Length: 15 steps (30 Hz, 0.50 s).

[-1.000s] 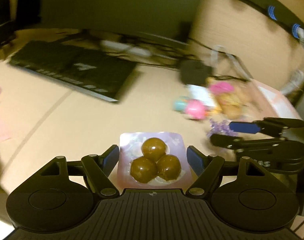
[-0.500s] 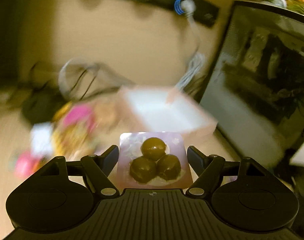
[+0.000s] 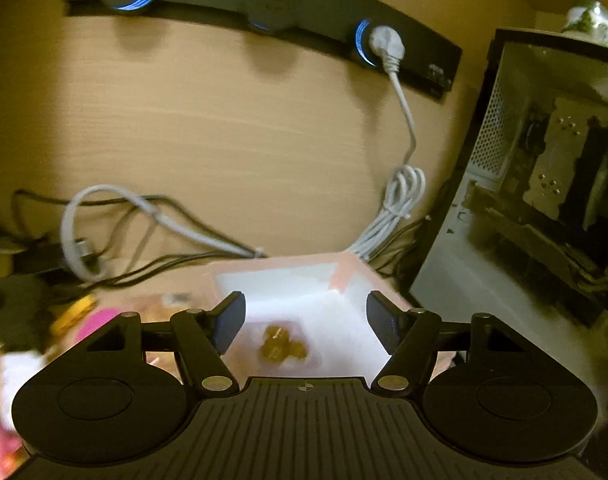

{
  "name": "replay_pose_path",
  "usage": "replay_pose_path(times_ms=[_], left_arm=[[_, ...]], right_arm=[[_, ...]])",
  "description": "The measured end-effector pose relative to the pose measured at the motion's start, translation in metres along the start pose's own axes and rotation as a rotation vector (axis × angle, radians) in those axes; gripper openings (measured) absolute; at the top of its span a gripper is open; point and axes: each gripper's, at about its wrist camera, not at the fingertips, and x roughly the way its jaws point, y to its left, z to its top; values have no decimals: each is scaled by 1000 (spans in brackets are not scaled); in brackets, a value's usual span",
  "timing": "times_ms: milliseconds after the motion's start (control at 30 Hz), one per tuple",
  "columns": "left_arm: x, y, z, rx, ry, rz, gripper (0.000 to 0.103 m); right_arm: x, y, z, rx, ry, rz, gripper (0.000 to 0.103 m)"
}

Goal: Organize objects
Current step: 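Lower the candy tray into the pink box with the left while the right drops the snowflake in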

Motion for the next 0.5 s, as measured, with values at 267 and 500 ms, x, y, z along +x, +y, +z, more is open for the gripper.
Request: replay_pose_path(times_ms=[267,500], left_arm=[[-63,49,-56,-79,49,198,72],[-109,107,-86,-171,109,320,72]], right_arm=[[57,14,81,41,-153,1,84],[80,43,41,-50,5,65,93]])
